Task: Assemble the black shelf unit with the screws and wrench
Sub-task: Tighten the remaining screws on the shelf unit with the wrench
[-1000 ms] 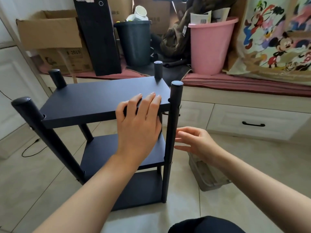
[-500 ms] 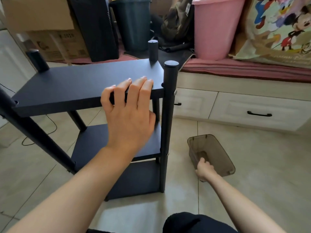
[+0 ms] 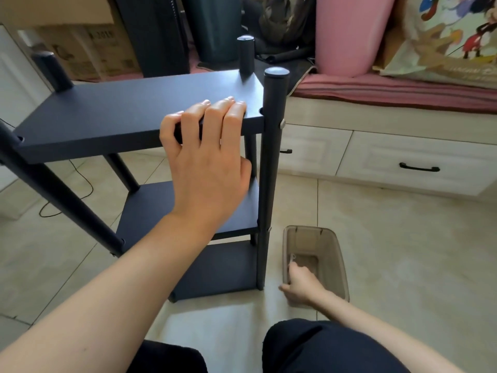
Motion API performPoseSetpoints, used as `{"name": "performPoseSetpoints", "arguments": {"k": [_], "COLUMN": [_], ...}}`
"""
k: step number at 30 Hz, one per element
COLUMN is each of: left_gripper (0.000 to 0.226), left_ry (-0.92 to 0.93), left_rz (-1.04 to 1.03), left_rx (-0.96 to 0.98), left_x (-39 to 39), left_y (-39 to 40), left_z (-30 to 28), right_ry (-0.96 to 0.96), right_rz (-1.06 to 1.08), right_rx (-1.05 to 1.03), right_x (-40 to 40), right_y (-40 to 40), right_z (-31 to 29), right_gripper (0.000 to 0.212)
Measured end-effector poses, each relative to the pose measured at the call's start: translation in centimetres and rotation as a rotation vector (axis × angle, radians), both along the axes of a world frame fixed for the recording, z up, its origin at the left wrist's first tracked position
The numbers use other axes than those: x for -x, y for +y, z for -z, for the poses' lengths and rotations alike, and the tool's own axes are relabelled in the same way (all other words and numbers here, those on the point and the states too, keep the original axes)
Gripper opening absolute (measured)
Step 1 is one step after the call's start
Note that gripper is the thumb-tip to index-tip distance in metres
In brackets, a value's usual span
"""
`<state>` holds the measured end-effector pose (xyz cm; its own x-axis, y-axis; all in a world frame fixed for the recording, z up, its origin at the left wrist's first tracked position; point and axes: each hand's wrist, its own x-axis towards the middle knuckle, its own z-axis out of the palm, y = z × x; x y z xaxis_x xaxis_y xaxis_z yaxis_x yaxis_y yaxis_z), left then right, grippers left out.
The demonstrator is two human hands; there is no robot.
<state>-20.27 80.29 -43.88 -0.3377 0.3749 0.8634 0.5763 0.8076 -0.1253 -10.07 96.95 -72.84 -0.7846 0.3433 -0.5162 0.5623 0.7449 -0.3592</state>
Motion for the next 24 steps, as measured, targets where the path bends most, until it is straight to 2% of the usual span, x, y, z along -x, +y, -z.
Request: {"name": "performPoseSetpoints", "arguments": {"k": [7,9,12,17,24], "left_gripper": [0.053,0.053,0.054,0.055,0.052], "left_ry": [-0.019,-0.025,-0.027,-0.018,-0.001], "left_rz": [0.013,0.019,0.026,0.024,0.009], "left_rx": [0.019,0.024,0.025,0.017,-0.001], "left_x": [-0.2,-0.2,-0.2,-0.1,-0.3], "left_y": [-0.2,-0.3,-0.4,-0.4,0.0], "left_z": [-0.1,-0.2,-0.2,-0.3,-0.1], "right_ry": [-0.039,-0.04,0.011,-0.009,-0.223], "right_rz": [-0.099,-0.094,0.033,-0.033,-0.208], "right_rx": [0.083,0.112,0.228,0.067,-0.028], "right_x": [-0.1,0.2,0.8,2.1,3.1], "right_y": [-4.5,-4.0,-2.2,1.1,2.0], "right_z": [0.9,0.8,1.0,2.5,6.6], "right_gripper": [0.058,0.049,0.037,0.023,0.055]}}
